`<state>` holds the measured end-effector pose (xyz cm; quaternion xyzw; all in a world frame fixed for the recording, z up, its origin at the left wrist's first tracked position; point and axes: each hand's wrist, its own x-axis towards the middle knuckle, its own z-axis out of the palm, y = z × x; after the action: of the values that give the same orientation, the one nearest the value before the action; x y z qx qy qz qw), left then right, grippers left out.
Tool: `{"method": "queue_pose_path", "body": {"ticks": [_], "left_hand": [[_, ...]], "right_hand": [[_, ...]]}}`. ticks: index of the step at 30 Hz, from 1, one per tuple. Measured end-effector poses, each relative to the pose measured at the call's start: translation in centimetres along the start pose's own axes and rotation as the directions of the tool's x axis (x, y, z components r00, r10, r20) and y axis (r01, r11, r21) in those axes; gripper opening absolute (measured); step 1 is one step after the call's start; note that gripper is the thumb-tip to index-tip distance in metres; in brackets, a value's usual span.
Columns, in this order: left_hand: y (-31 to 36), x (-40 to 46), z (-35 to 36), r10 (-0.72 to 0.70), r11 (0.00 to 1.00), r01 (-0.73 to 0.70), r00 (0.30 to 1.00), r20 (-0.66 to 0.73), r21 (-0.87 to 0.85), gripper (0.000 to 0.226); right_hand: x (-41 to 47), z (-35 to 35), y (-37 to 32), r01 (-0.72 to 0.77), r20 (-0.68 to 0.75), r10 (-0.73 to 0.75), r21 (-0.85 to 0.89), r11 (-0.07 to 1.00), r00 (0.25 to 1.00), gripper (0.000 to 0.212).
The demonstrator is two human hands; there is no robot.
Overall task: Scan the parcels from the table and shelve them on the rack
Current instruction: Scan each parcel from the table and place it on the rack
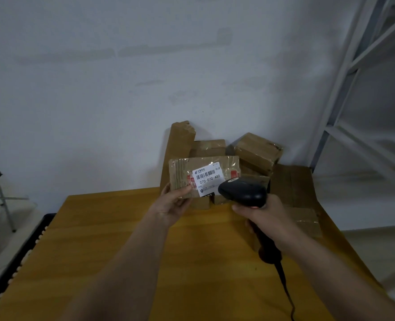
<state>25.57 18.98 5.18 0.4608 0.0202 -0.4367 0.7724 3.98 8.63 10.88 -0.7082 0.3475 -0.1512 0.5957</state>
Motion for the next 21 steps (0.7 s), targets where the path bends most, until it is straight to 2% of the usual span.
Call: {"method": "queue_pose_path", "body": {"ticks": [10,16,21], "left_hand": [[-0.1,0.5,0.1,-0.002,1.000,0.003,0.999,0.050,-0.010,0.085],[0.0,0.5,0.1,-0.002,1.000,0.000,0.999,0.048,0.028,0.089],[0.4,0.6,0.1,-0.019,1.000,0.019,1.000,0.025,0.019,0.097]], "right_hand": [[-0.5,-0.6,-1.0,0.060,0.015,-0.060,0.014,0.998,0.998,0.015],[-0.7,-0.6,-1.1,0.106,0.007,-0.105,-0.032,0.994,0.994,0.033],[-0.7,-0.5,-1.1,0.092,-0.022,-0.092,-0.018,0.996,0.996,0.038]]}}
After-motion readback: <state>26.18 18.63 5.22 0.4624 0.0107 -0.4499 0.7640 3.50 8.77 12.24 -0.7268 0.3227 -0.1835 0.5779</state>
